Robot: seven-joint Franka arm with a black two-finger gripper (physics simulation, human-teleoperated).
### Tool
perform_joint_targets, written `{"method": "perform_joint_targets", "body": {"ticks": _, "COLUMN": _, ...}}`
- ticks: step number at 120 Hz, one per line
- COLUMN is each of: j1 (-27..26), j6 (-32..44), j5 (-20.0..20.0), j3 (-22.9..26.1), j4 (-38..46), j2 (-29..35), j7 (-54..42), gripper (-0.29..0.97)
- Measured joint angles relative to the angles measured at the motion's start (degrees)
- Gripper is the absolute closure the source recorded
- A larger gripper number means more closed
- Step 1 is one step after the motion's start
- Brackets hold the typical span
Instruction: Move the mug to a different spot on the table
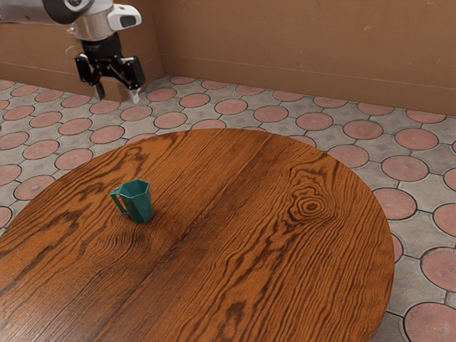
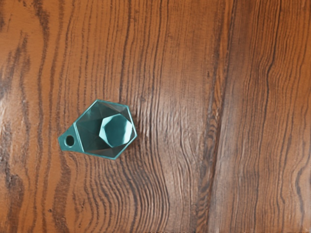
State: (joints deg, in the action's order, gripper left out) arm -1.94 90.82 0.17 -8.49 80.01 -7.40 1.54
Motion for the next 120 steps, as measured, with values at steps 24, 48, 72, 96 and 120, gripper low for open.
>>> {"method": "perform_joint_targets", "body": {"ticks": 24, "j1": -0.66, "j6": -0.17, "j5": 0.00, "j3": 0.04, "j4": 0.18, "j2": 0.21, "j7": 0.06, "gripper": 0.02}}
{"method": "perform_joint_targets", "body": {"ticks": 48, "j1": -2.34, "j6": -1.93, "j5": 0.04, "j3": -0.56, "j4": 2.28, "j2": 3.79, "j7": 0.32, "gripper": 0.02}}
{"method": "perform_joint_targets", "body": {"ticks": 72, "j1": -2.12, "j6": 0.58, "j5": 0.19, "j3": -1.11, "j4": 14.20, "j2": 14.48, "j7": 12.22, "gripper": 0.02}}
{"method": "perform_joint_targets", "body": {"ticks": 96, "j1": -2.20, "j6": 2.51, "j5": 0.04, "j3": -2.33, "j4": 21.09, "j2": 18.43, "j7": 35.79, "gripper": 0.02}}
{"method": "perform_joint_targets", "body": {"ticks": 120, "j1": -1.54, "j6": 8.51, "j5": 0.58, "j3": -5.85, "j4": 33.41, "j2": 21.54, "j7": 54.13, "gripper": 0.02}}
